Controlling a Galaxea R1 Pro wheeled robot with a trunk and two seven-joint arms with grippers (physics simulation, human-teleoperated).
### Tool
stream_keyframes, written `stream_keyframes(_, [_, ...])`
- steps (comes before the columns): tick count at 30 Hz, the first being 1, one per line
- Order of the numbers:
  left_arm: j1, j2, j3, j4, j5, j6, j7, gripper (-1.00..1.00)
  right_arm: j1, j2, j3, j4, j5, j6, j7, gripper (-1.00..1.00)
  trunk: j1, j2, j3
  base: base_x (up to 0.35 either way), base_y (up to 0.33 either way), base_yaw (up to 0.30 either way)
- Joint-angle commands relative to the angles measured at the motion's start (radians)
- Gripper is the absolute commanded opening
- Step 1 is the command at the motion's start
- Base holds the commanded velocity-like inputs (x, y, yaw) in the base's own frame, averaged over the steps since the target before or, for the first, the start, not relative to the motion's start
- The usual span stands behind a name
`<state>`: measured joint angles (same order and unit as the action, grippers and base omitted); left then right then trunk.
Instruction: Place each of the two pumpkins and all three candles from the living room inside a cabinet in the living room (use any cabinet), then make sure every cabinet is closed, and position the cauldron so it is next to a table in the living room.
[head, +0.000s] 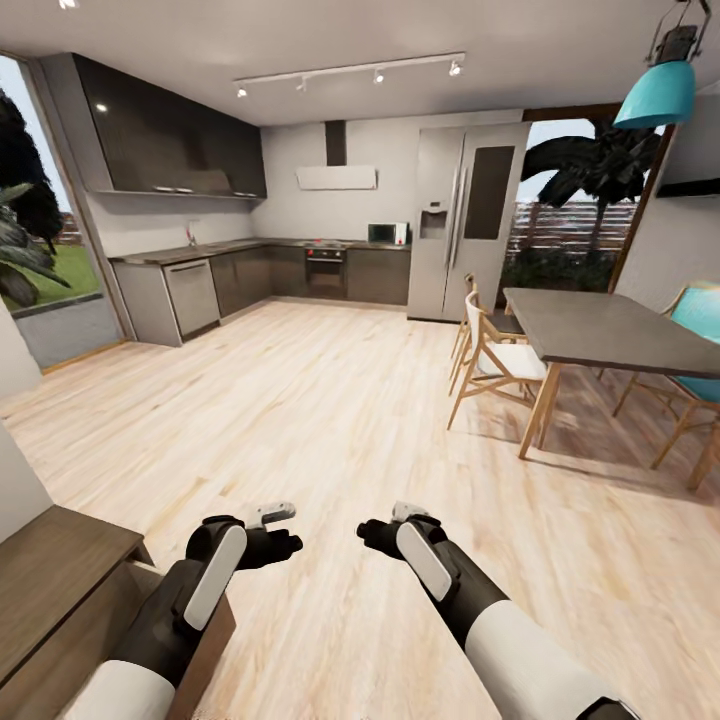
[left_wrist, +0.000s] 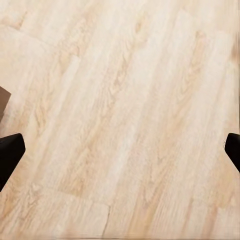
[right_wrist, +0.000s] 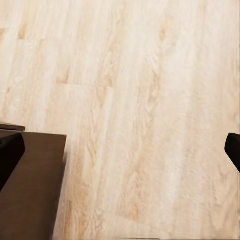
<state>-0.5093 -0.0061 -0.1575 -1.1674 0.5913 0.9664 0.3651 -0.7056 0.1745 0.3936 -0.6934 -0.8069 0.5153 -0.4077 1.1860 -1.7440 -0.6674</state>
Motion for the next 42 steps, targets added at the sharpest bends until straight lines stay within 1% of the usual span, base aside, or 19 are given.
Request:
stream_keyframes(1, [0.000,0.000,0.000,0.000,0.000,0.000,0.000,1.00,0.000,0.000,-0.001,0.000,0.000,0.000,0.000,1.00,0.000,0.000,0.000,-0.225,0.000,-0.258])
stream_keyframes(7, [0.000,0.000,0.000,0.000,-0.001,-0.001,0.000,1.00,0.000,0.000,-0.002,0.000,0.000,-0.001,0.000,1.00,0.000,0.000,-0.001,-0.103,0.000,-0.269])
stream_keyframes(21, [0.000,0.000,0.001,0.011,-0.001,-0.004,-0.001,1.00,0.000,0.000,-0.001,0.001,0.001,-0.008,-0.003,1.00,0.000,0.000,-0.001,-0.003,0.000,-0.277])
stream_keyframes(25, [0.000,0.000,0.001,0.016,-0.001,-0.007,-0.001,1.00,0.008,0.000,-0.002,0.002,0.003,-0.006,-0.003,1.00,0.000,0.000,-0.001,0.000,0.000,-0.278])
stream_keyframes(28, [0.000,0.000,0.000,0.030,-0.001,-0.010,0.000,1.00,0.011,0.000,-0.002,0.002,0.001,-0.003,-0.003,1.00,0.000,0.000,-0.001,-0.029,0.000,-0.278])
stream_keyframes(30, [0.000,-0.001,-0.001,0.062,-0.003,-0.012,0.001,1.00,0.012,0.000,-0.002,0.000,0.001,0.001,-0.004,1.00,0.000,0.000,-0.001,-0.159,0.000,-0.278])
stream_keyframes(31, [0.000,-0.001,-0.001,0.079,-0.005,-0.013,0.001,1.00,0.013,-0.006,-0.002,0.000,0.000,0.003,-0.004,1.00,0.000,0.000,-0.001,-0.207,0.000,-0.278])
stream_keyframes(33, [0.000,-0.001,-0.002,0.106,-0.007,-0.014,0.002,1.00,0.015,-0.034,-0.006,-0.001,-0.001,0.005,-0.005,1.00,0.000,0.000,-0.002,-0.246,0.000,-0.261])
stream_keyframes(34, [0.000,-0.001,-0.002,0.113,-0.008,-0.015,0.001,1.00,0.016,-0.050,-0.016,-0.001,-0.002,0.006,-0.005,1.00,0.000,0.000,-0.003,-0.275,0.000,-0.217])
stream_keyframes(35, [0.000,-0.001,-0.002,0.116,-0.008,-0.015,0.001,1.00,0.016,-0.058,-0.023,-0.001,-0.003,0.006,-0.005,1.00,0.000,0.000,-0.004,-0.288,0.000,-0.194])
stream_keyframes(37, [0.000,-0.002,-0.005,0.122,-0.008,-0.015,0.000,1.00,0.014,-0.081,-0.060,0.002,-0.004,0.006,-0.005,1.00,0.000,0.000,-0.007,-0.298,0.000,-0.179])
stream_keyframes(38, [0.000,-0.002,-0.007,0.123,-0.008,-0.015,0.000,1.00,0.016,-0.087,-0.080,0.002,-0.004,0.006,-0.005,1.00,0.000,0.000,-0.008,-0.306,0.000,-0.164])
stream_keyframes(39, [0.000,-0.003,-0.010,0.125,-0.008,-0.015,0.000,1.00,0.030,-0.094,-0.111,0.002,-0.004,0.005,-0.005,1.00,0.000,0.000,-0.009,-0.310,0.000,-0.157])
stream_keyframes(42, [0.000,-0.007,-0.014,0.127,-0.008,-0.015,0.001,1.00,0.071,-0.107,-0.169,-0.001,-0.003,0.005,-0.005,1.00,0.000,0.000,-0.014,-0.299,0.000,-0.152])
